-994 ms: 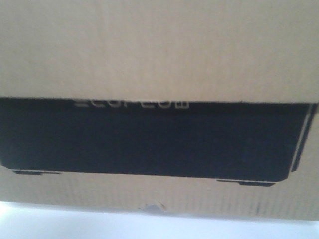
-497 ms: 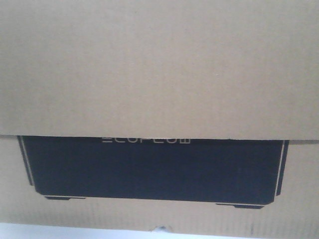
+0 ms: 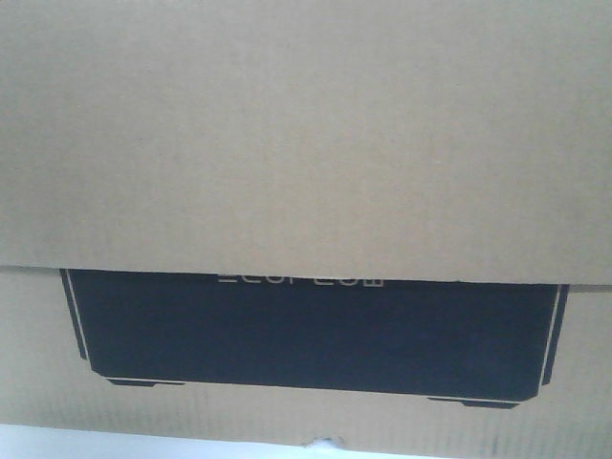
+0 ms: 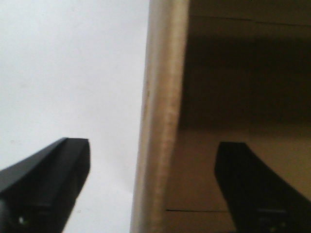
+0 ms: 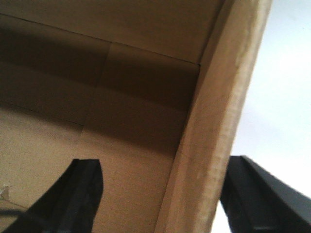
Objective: Grab box from left shelf to table start
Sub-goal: 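Lower the box onto the white table and open both grippers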
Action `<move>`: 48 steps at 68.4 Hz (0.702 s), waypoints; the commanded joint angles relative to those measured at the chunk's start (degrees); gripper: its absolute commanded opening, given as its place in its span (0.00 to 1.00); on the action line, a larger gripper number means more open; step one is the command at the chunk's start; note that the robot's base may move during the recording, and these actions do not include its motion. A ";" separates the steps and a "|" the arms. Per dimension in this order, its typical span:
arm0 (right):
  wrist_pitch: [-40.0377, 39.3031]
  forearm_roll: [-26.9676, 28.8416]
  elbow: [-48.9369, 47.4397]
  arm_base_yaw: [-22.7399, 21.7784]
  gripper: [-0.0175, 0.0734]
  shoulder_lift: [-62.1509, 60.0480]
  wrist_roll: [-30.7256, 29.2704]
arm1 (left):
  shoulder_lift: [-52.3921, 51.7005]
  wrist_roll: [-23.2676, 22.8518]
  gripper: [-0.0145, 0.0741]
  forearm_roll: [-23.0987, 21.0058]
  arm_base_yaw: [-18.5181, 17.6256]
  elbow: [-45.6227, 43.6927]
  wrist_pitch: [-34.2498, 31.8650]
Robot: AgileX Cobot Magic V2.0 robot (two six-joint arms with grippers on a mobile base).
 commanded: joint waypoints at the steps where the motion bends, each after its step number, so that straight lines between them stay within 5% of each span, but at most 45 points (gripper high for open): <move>1: -2.36 -0.80 -2.14 0.07 0.85 -2.68 0.51 | -1.77 0.00 0.80 -0.99 -0.21 -1.73 -1.60; 23: -2.56 -5.76 -4.62 -0.23 0.83 -10.52 3.71 | -8.77 0.00 0.79 -0.74 -0.21 -2.63 -1.23; 38: -2.71 -5.76 -3.59 -0.23 0.53 -20.06 3.73 | -19.26 0.11 0.70 -0.60 -0.21 -1.70 -1.62; 48: -5.13 -5.81 1.47 -0.23 0.26 -28.32 3.73 | -28.21 0.11 0.44 -0.19 -0.21 4.50 -4.91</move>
